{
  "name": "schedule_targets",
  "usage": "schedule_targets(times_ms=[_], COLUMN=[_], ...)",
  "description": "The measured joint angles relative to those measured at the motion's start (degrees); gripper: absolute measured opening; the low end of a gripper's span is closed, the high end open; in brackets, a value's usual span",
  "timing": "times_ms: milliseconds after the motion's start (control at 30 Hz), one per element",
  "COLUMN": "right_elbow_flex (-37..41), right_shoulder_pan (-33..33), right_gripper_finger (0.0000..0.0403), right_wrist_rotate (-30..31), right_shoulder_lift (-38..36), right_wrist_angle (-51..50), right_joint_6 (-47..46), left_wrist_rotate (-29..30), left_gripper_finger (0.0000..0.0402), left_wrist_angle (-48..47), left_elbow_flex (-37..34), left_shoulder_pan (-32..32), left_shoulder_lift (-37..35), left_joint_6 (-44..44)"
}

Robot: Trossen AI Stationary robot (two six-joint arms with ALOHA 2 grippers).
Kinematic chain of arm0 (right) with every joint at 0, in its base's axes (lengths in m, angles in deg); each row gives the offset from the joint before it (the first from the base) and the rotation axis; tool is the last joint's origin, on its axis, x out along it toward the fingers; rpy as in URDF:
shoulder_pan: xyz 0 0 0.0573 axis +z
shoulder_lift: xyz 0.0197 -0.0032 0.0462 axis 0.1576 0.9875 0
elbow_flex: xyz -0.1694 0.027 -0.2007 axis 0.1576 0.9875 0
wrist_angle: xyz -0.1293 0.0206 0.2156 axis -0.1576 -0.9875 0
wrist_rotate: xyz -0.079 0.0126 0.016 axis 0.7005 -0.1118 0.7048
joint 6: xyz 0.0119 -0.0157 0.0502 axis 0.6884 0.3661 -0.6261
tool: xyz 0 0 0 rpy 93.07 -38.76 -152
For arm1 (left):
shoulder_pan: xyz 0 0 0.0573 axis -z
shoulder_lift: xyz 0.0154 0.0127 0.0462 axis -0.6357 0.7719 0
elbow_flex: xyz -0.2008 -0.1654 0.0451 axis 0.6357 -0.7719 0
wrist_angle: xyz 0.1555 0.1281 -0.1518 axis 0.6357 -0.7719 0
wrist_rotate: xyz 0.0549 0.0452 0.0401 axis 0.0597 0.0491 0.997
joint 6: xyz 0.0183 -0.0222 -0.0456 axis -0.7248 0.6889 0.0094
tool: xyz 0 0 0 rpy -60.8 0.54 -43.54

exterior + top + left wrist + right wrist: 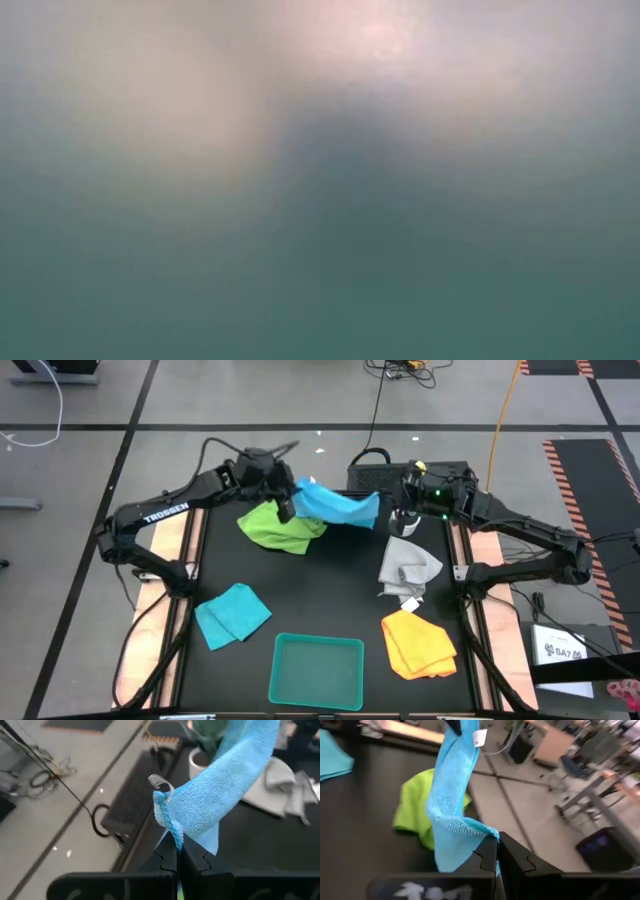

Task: Fold microfiber towels
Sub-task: Fold the right blue microfiber cloth

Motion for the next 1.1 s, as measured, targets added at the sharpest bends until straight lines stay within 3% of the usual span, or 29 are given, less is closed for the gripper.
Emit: schedule_targets(times_ms=[233, 600, 800, 1100], right_elbow_flex=[0.0, 0.2, 5.7, 22.5], right_shoulder_pan=[5.9, 17.8, 23.6, 29.2], right_gripper_finger=[0.0000, 0.0000, 0.0000, 0.0000], right_wrist_rotate=[0.0, 0.0, 0.0, 0.1], right_shoulder_lift=[0.0, 0.1, 0.2, 0.2], right_wrist_angle=[-9.5, -16.9, -13.3, 4.7], right_joint_6=[-9.2, -21.5, -26.3, -36.4], left_wrist_rotate=[11.1, 15.3, 18.5, 19.5], left_gripper_finger=[0.0000, 0.0000, 0.0000, 0.0000], left_wrist_angle=[-9.8, -18.2, -16.8, -5.4], left_elbow_flex=[0.0, -0.2, -7.3, -19.2], left_shoulder_pan=[9.2, 21.8, 28.2, 34.4], left_shoulder_lift=[0.0, 0.0, 0.0, 0.0], left_joint_6=[2.5, 14.7, 23.6, 35.5])
